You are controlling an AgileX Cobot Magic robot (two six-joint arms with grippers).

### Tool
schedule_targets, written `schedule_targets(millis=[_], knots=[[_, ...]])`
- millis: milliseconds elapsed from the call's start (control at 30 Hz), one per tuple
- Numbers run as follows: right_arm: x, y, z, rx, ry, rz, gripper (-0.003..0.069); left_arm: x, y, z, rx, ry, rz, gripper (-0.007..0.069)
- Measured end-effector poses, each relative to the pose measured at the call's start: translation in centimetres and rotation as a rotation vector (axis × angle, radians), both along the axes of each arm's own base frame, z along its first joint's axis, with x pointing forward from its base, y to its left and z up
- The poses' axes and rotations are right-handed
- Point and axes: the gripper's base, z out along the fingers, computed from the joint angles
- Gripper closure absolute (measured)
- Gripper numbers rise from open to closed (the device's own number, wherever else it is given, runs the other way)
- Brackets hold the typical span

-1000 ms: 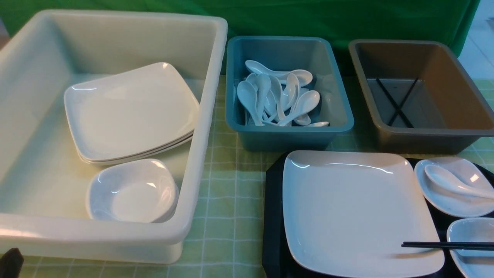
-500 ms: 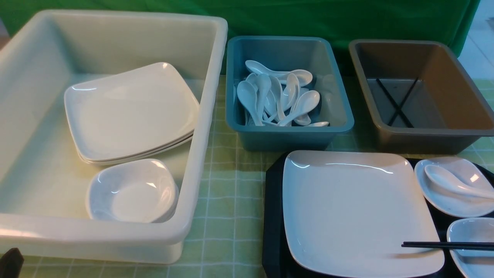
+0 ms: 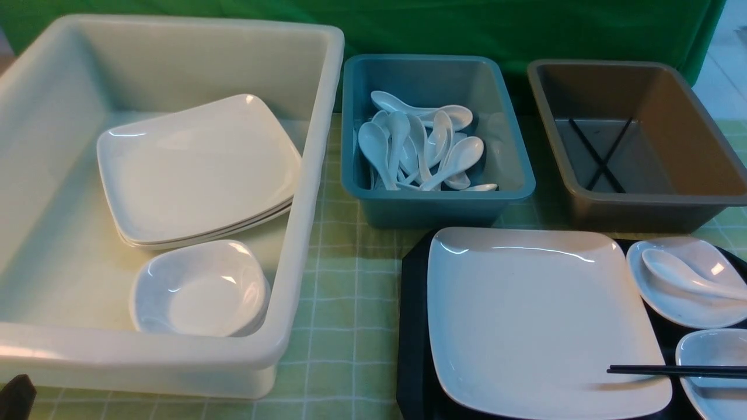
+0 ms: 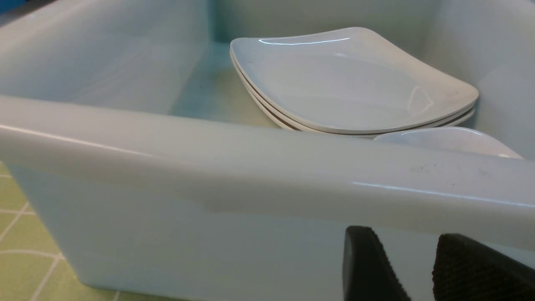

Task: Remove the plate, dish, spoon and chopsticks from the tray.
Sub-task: Use the right arm to grab a pair of chopsticks from the plate

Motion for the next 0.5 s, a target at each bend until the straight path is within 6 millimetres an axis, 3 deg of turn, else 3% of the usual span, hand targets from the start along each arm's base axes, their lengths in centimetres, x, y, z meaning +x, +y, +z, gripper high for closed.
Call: schedule_targets(millis=[133, 200, 267, 400, 500], knots=[[0.0, 0.01, 0.0, 0.005, 0.0, 0.0, 0.0417, 0.0, 0.0, 0.0, 0.0, 0.0, 0.0, 0.04], [0.01, 0.08, 0.07, 0.087, -0.006, -0.005, 0.0417, 0.0, 0.0, 0.0, 0.0, 0.0, 0.0, 0.04], [0.02, 0.2, 0.16, 0.231, -0.01, -0.012, 0.0417, 0.0, 0.0, 0.0, 0.0, 0.0, 0.0, 0.04], [0.01, 0.49, 0.24, 0.683, 0.007, -0.047, 0.0417, 0.0, 0.0, 0.0, 0.0, 0.0, 0.0, 0.04], [0.01, 0.56, 0.29, 0.86, 0.014, -0.066, 0.0417, 0.0, 0.0, 0.0, 0.0, 0.0, 0.0, 0.04]])
